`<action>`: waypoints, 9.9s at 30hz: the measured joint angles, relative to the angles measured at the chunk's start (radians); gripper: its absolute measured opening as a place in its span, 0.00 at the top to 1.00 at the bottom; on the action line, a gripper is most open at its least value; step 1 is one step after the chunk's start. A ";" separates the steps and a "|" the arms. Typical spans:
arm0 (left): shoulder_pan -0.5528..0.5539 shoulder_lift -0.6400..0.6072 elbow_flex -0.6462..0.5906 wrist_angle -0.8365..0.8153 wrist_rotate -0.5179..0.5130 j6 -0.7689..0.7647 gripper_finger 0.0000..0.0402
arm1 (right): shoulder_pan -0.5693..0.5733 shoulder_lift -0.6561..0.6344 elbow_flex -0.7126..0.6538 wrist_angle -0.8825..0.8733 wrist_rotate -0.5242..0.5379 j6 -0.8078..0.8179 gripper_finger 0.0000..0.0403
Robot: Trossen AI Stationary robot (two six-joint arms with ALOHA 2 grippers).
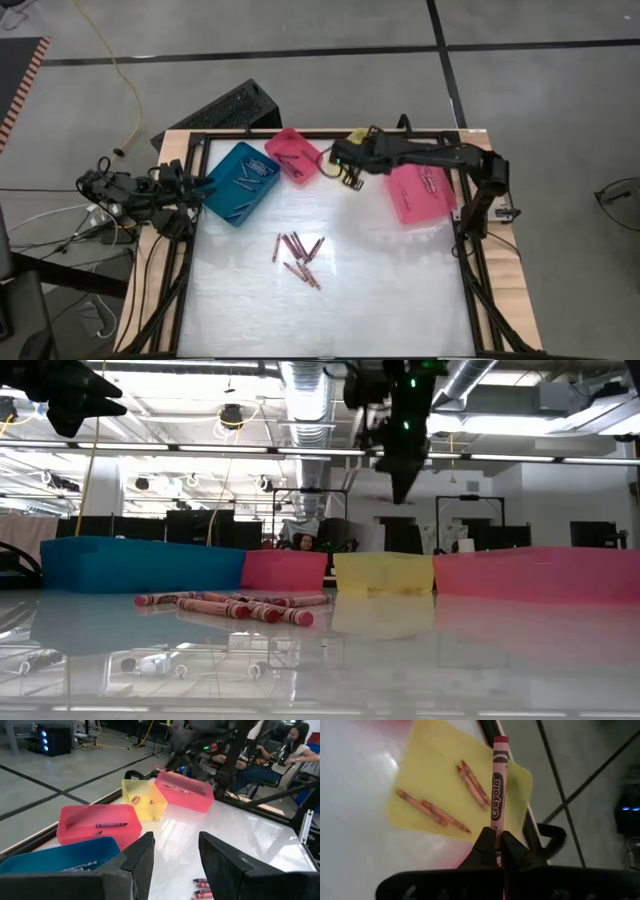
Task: Sort crayons
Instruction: Put the red crayon into the yellow bin, then put the violet crayon into the left pink bin
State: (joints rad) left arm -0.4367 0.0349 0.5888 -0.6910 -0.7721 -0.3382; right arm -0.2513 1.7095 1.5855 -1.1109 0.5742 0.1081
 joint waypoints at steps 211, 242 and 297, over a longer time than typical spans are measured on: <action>0.000 0.024 0.000 -0.060 -0.002 -0.104 0.64 | -0.102 0.043 -0.179 0.496 -0.286 -0.331 0.80; 0.000 0.024 0.000 -0.060 -0.002 -0.094 0.64 | 0.361 0.046 -0.083 0.678 -0.523 -0.432 0.72; 0.000 0.024 0.000 -0.083 -0.001 -0.126 0.64 | 0.360 0.416 -0.080 0.559 -0.578 -0.277 0.91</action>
State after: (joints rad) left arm -0.4368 0.0589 0.5888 -0.7742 -0.7731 -0.4644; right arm 0.1082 2.1250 1.5055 -0.5516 -0.0040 -0.1688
